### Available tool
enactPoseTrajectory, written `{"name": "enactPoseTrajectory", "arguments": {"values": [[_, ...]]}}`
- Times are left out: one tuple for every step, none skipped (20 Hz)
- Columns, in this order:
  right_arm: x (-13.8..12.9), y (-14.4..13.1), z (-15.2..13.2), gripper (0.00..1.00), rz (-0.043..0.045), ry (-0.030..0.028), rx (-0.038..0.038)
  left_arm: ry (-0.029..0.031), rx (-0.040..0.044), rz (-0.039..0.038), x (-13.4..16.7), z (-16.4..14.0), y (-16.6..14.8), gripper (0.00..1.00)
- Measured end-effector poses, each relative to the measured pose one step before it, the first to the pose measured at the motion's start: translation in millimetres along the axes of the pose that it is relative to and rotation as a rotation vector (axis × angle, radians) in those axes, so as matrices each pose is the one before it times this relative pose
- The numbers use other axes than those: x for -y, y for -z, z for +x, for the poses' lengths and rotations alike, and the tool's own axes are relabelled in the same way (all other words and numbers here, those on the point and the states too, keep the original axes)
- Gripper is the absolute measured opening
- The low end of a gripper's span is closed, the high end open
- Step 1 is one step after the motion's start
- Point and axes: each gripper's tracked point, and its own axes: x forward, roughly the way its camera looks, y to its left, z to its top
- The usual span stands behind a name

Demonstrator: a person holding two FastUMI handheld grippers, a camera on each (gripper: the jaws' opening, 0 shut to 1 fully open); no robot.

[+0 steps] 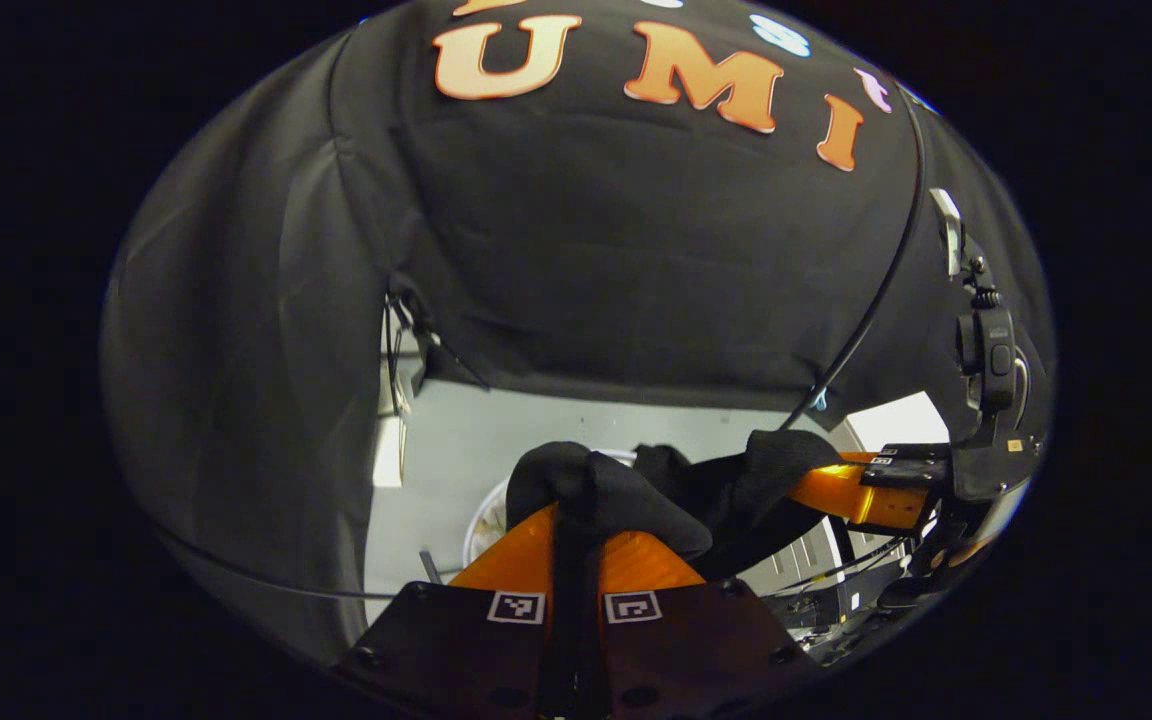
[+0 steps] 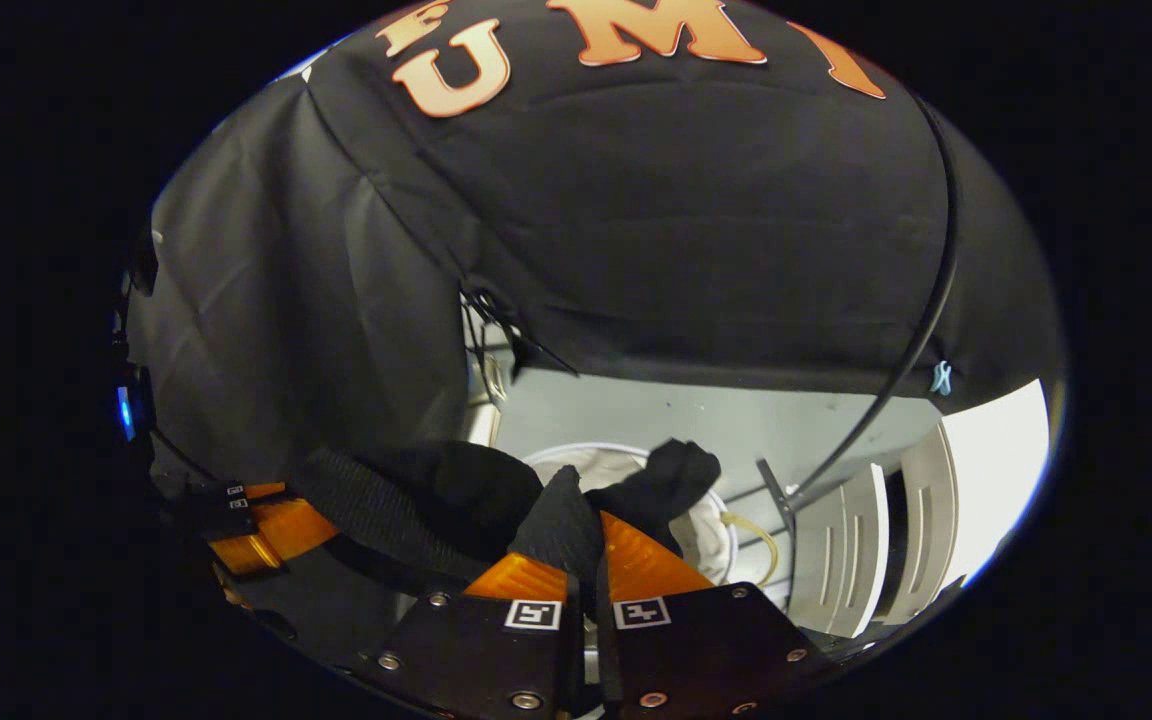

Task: Grasp the clothes on the hanger with both hands and then place them into the laundry hamper below.

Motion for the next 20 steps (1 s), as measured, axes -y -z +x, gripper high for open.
{"name": "enactPoseTrajectory", "arguments": {"values": [[0.66,10.56,4.42,0.06,-0.0099,0.01723,-0.02766,-0.01156,-0.0392,-0.01306,-1.04,2.34,5.31,0.08],[3.41,5.86,3.95,0.06,-0.0041,0.01443,-0.02461,-0.02411,-0.03884,-0.00849,-3.2,4.06,5.64,0.08],[0.4,7.81,-0.88,0.07,-0.00037,0.02092,-0.02508,-0.01811,-0.03346,-0.01341,-2.23,3.04,5.0,0.08],[3.03,4.6,0.98,0.09,0.0039,0.02218,-0.02502,-0.01772,-0.03317,-0.01163,-1.08,2.71,8.65,0.08],[2.86,6.3,-1.1,0.11,0.01163,0.02096,-0.02083,-0.01381,-0.02338,-0.00708,-1.24,1.34,4.78,0.08],[3.2,3.97,-0.1,0.12,0.0152,0.01954,-0.01708,-0.01544,-0.02592,0.00015,-2.98,0.66,6.96,0.08],[3.78,7.39,7.18,0.13,0.01544,0.01695,-0.01467,-0.01036,-0.02724,0.00452,-2.04,1.01,4.88,0.08],[4.06,4.53,2.27,0.14,0.0112,0.01375,-0.01174,-0.01096,-0.0273,0.00418,-1.82,2.69,5.31,0.08],[4.37,3.68,2.89,0.14,0.00019,0.01271,-0.01148,-0.01191,-0.02073,0.0034,-2.36,-0.23,3.59,0.08],[1.76,-0.9,-0.66,0.15,-0.00211,0.0041,0.00202,-0.00854,-0.01336,0.00228,0.0,2.43,4.85,0.09],[1.56,1.19,1.02,0.14,-0.00333,0.00645,0.00165,-0.00401,-0.00938,0.00109,0.02,0.15,2.47,0.09],[1.16,-0.5,-1.29,0.16,-0.00471,0.00409,0.00139,-0.00363,-0.01125,-0.00176,0.06,1.61,3.52,0.07],[1.85,-1.24,-1.37,0.19,-0.00571,0.00595,0.00266,-0.00298,-0.00421,-0.00639,-1.3,-2.15,1.03,0.1],[1.28,-1.94,-3.41,0.24,-0.00611,0.00271,0.00404,-0.00333,-0.00245,-0.00849,-1.32,0.07,4.22,0.18],[1.93,-0.23,-3.58,0.25,-0.00564,0.00507,0.00579,0.00596,0.00182,-0.00697,0.56,-1.36,-0.98,0.23],[2.69,-1.44,-3.66,0.3,-0.00228,0.00624,0.00507,-0.00588,0.00354,-0.0028,-2.88,-1.72,-0.34,0.28],[2.09,0.87,-1.41,0.33,0.00154,0.00484,0.00333,-0.00763,0.0201,0.00217,-2.93,-2.22,-6.02,0.34],[0.55,-0.88,-0.2,0.47,0.00609,-0.0021,0.01027,-0.01216,0.01801,0.00773,-4.14,-3.38,-4.25,0.45],[-1.09,-1.18,-7.62,0.4,0.00394,-0.00139,0.00589,-0.00247,0.01845,0.00664,-1.17,-2.68,-5.18,0.56],[0.52,-2.12,-4.1,0.53,-0.00118,0.00843,0.00718,-0.00377,0.01716,0.00483,-1.72,-3.63,-3.95,0.67]]}}
